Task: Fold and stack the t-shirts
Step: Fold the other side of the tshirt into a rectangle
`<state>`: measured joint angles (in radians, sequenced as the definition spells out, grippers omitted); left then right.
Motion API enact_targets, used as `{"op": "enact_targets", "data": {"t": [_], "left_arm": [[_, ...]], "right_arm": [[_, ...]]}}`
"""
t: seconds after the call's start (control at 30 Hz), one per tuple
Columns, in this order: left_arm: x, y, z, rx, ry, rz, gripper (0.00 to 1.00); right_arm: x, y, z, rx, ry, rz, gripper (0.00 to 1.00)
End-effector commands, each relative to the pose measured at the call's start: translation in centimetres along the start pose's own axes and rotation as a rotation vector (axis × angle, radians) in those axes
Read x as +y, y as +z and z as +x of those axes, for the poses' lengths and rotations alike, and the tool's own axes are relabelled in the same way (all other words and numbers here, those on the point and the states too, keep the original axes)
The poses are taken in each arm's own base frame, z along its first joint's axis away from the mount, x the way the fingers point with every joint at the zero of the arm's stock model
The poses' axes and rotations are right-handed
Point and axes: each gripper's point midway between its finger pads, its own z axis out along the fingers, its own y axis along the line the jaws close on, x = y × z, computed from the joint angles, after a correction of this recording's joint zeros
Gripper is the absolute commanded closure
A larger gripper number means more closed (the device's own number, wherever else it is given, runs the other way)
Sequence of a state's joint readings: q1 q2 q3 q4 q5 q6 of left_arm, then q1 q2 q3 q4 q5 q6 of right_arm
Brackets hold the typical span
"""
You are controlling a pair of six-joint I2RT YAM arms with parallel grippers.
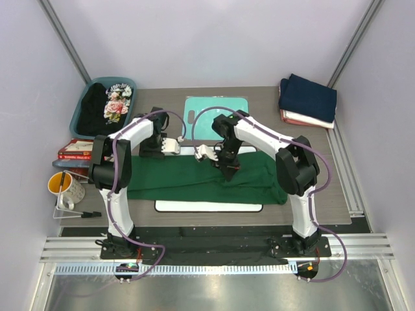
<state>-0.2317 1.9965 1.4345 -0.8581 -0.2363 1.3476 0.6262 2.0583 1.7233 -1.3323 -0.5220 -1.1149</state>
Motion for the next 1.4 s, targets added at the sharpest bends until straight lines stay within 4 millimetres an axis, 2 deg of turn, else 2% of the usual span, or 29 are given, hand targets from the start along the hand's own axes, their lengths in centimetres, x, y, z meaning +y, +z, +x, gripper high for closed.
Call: {"op": "enact_targets", "data": {"t": [0.0, 0.03, 0.07, 0.1, 0.23, 0.3, 0.33, 0.37, 0.43, 0.5, 0.6, 0.7, 0.77, 0.8, 0.83, 0.87, 0.9, 1.0, 1.03, 1.1, 1.23, 1.37], "left_arm": [[1.2, -0.9, 0.2, 0.012, 0.022, -0.029, 0.37], [1.3, -0.9, 0.2, 0.011, 0.023, -0.031, 0.37], [1.3, -0.9, 0.2, 0.011, 0.027, -0.032, 0.37], [1.3, -1.0, 0.2, 0.011, 0.027, -0.034, 0.37], [1.6, -1.2, 0.3, 0.011, 0.026, -0.053, 0.37], [1.5, -1.2, 0.4, 0.013, 0.032, -0.055, 0.37], [1.3, -1.0, 0.4, 0.014, 0.032, -0.055, 0.36], [1.3, -1.0, 0.4, 0.016, 0.032, -0.054, 0.36], [1.0, -1.0, 0.5, 0.018, 0.030, -0.050, 0.36], [0.8, -1.0, 0.5, 0.020, 0.027, -0.047, 0.36], [0.4, -1.0, 0.6, 0.021, 0.025, -0.049, 0.36], [0.1, -0.9, 0.7, 0.023, 0.018, -0.044, 0.36], [0.1, -0.9, 0.6, 0.022, 0.017, -0.043, 0.36], [0.2, -0.9, 0.6, 0.021, 0.014, -0.047, 0.36], [0.2, -0.9, 0.6, 0.021, 0.012, -0.046, 0.36], [0.2, -0.9, 0.6, 0.023, 0.015, -0.045, 0.36], [0.4, -0.9, 0.6, 0.023, 0.013, -0.047, 0.36], [0.6, -1.0, 0.8, 0.029, 0.009, -0.051, 0.36], [0.8, -1.1, 0.8, 0.028, 0.008, -0.054, 0.36], [1.0, -1.1, 1.0, 0.028, 0.000, -0.055, 0.36], [1.1, -0.9, 1.4, 0.035, -0.006, -0.043, 0.36], [1.2, -0.7, 1.5, 0.026, -0.008, -0.037, 0.36]], "right_arm": [[4.8, -1.2, -1.1, -0.021, 0.120, -0.067, 0.99], [5.7, -0.9, -1.2, -0.013, 0.112, -0.073, 0.99], [5.8, -0.7, -1.4, -0.012, 0.121, -0.057, 0.99], [6.3, 0.0, -0.7, 0.023, 0.133, -0.056, 0.99], [8.2, 0.5, -0.7, 0.055, 0.117, -0.027, 0.97], [9.5, 1.1, -0.6, 0.070, 0.123, -0.048, 0.80], [10.2, 1.0, -0.6, 0.076, 0.112, -0.054, 0.66], [10.8, 1.5, -0.3, 0.094, 0.102, -0.067, 0.58], [11.1, 1.5, -0.1, 0.106, 0.084, -0.065, 0.51], [10.3, 1.1, -0.4, 0.104, 0.082, -0.035, 0.49], [7.5, 0.1, -0.7, 0.096, 0.117, 0.057, 0.47], [2.0, -1.7, 0.0, 0.050, 0.233, 0.194, 0.50], [-2.3, -3.6, -0.3, -0.007, 0.280, 0.312, 0.59], [-4.7, -3.7, 1.3, -0.006, 0.352, 0.331, 0.67], [-6.3, -4.0, 1.7, -0.008, 0.378, 0.370, 0.82], [-7.9, -5.0, 1.6, -0.024, 0.382, 0.404, 0.86], [-9.3, -4.2, 2.8, -0.006, 0.412, 0.401, 0.89], [-11.2, -4.3, 3.0, -0.013, 0.422, 0.418, 0.91], [-11.7, -3.7, 3.5, -0.002, 0.432, 0.407, 0.91], [-12.0, -3.5, 3.6, -0.001, 0.429, 0.402, 0.91], [-11.6, -3.6, 4.4, 0.013, 0.436, 0.385, 0.91], [-10.1, -4.8, 3.9, 0.003, 0.428, 0.372, 0.92]]}}
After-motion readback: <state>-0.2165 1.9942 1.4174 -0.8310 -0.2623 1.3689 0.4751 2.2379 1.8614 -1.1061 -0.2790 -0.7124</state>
